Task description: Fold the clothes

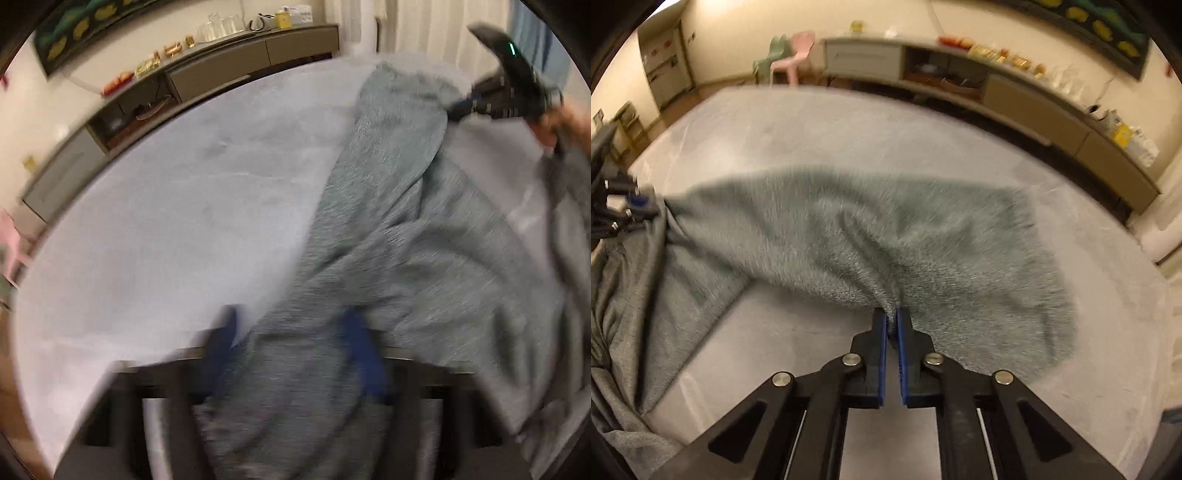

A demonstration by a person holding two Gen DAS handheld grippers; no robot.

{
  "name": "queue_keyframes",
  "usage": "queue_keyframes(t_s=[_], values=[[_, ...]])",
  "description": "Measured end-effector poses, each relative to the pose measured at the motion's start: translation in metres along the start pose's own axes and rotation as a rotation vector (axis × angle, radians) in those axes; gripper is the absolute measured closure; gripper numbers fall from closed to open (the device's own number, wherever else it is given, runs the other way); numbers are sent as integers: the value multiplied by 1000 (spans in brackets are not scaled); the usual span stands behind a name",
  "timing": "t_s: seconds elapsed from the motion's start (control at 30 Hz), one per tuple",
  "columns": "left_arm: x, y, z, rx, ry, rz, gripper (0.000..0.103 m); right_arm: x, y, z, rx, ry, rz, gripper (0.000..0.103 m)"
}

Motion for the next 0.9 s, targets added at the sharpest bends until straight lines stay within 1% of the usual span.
queue_keyframes(t_s=[0.03,0.07,0.13,0.17,0.2,0.23,0.27,0.3,0.33,0.37,0.4,0.43,0.47,0.5,0.53,0.57,0.6,0.63,0.67,0.73,0.77,0.83,0.9], values=[[7,-1,-4,12,41,-22,94,21,-1,-7,-31,10,-43,97],[19,-3,-5,28,58,-59,95,50,-4,-17,-70,28,-95,97],[65,-10,2,121,54,-193,96,117,-12,-39,-129,44,-202,97],[89,-15,9,173,54,-262,96,152,-16,-54,-169,12,-234,97],[115,-23,22,245,39,-337,96,177,-19,-69,-207,-1,-256,97],[143,-35,39,329,1,-426,96,199,-22,-90,-267,-25,-265,97],[164,-46,56,400,-39,-494,96,220,-25,-112,-329,-49,-274,97],[177,-55,73,464,-59,-532,96,222,-24,-130,-377,-82,-257,97],[182,-61,90,528,-50,-540,96,223,-22,-149,-425,-115,-239,97],[178,-63,106,594,-34,-518,96,211,-18,-172,-492,-127,-197,96],[166,-61,122,670,-33,-471,95,189,-16,-193,-553,-124,-144,95],[145,-56,137,739,-36,-403,94,166,-15,-212,-614,-121,-89,84],[121,-50,144,772,-20,-333,91,142,-20,-229,-672,-120,-40,72],[99,-44,148,794,2,-263,88,124,-28,-239,-727,-127,-5,56],[81,-41,149,797,24,-217,88,109,-42,-245,-787,-136,16,55],[66,-39,149,795,47,-178,83,103,-55,-241,-799,-105,6,55],[51,-37,148,792,69,-139,82,98,-67,-237,-809,-73,-6,54],[43,-41,146,800,80,-131,80,92,-80,-232,-820,-41,-18,51],[41,-43,145,807,81,-138,76,90,-88,-224,-793,-13,-29,51],[45,-55,143,817,87,-161,71,92,-112,-196,-710,8,-66,44],[48,-59,144,825,96,-171,64,93,-119,-186,-680,12,-77,42],[57,-67,145,840,114,-186,61,85,-135,-168,-599,-5,-86,36],[63,-69,151,828,108,-198,60,66,-131,-153,-488,-40,-8,35]])
Point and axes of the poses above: each gripper's, at about its wrist camera, not at the fingertips, and x roughly against the way its jaws point, z to its left, y to its top, the point moved 2 cm from there along -x, roughly the way its jaws point, and after that the axes turned 12 degrees about z, right-handed, at the moved point
